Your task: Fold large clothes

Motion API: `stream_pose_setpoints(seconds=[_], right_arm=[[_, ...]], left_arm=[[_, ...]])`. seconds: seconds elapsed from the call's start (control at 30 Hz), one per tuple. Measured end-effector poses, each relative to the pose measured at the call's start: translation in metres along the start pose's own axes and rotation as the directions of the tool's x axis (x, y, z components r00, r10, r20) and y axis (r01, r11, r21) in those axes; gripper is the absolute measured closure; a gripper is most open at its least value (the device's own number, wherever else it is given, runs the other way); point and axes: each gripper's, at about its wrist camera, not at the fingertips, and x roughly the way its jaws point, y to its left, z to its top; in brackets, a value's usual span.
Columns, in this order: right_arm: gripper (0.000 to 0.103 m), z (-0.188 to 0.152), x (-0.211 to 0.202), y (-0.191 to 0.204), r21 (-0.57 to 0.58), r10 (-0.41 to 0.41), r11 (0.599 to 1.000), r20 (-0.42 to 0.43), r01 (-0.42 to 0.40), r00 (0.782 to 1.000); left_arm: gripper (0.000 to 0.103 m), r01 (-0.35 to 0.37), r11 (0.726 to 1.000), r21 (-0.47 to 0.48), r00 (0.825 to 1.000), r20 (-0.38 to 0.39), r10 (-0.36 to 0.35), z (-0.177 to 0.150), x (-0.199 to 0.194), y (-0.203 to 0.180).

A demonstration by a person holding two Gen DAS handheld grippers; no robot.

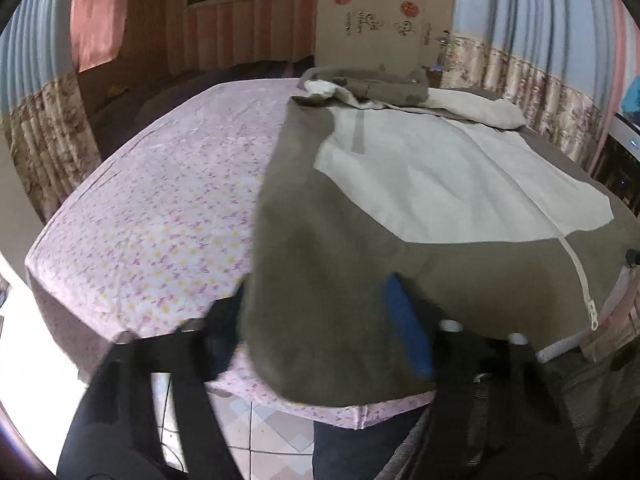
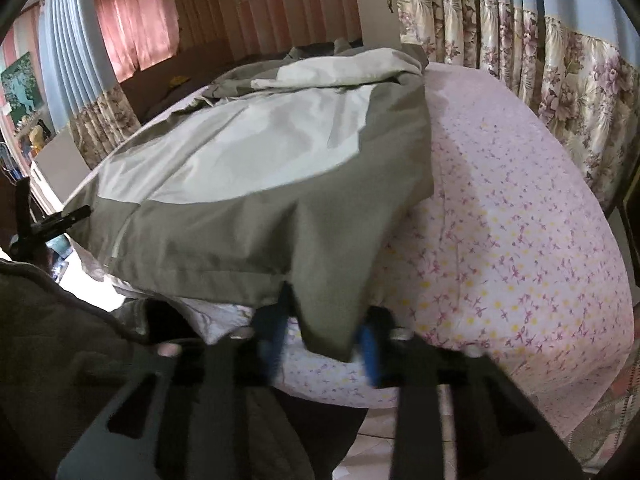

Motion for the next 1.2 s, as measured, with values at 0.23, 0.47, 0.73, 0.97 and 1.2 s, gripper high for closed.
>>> stream_pose_setpoints(seconds=[0.23,0.47,0.73,0.97,1.2], right_arm=[[0.091,0.028,-0.024,0.008,0.001,0.050,0.999,0.118,-0.050,0.992],[0.091,0.085,-0.029,0.006,-0.003,0.060,0.998,0.252,-0.061,0.966],[0.091,0.191,0.009,-0.030,0.059,0.037,0.996,0.326,-0.060,0.945],[0.092,0.309,0.084,-0.074,0.118,0.017,0.992,0.294,-0.054,0.956],[0.092,0.402,0.168,-0.099,0.148,-0.059,0.989,0.231,0.024,0.971]], left_arm=[[0.093,-0.003,0.999,0.051,0.999,-0.043,0.006,0.028,-0.012,0.002],[0.094,0.015,0.999,0.033,0.999,0.052,-0.016,0.099,-0.023,0.001],[0.095,0.033,0.997,0.074,0.983,0.175,-0.046,0.220,0.029,-0.013],[0.095,0.011,0.997,0.073,0.986,0.163,-0.023,0.330,0.132,-0.023],[0.094,-0.058,0.997,0.056,0.996,0.065,0.054,0.405,0.237,-0.022]])
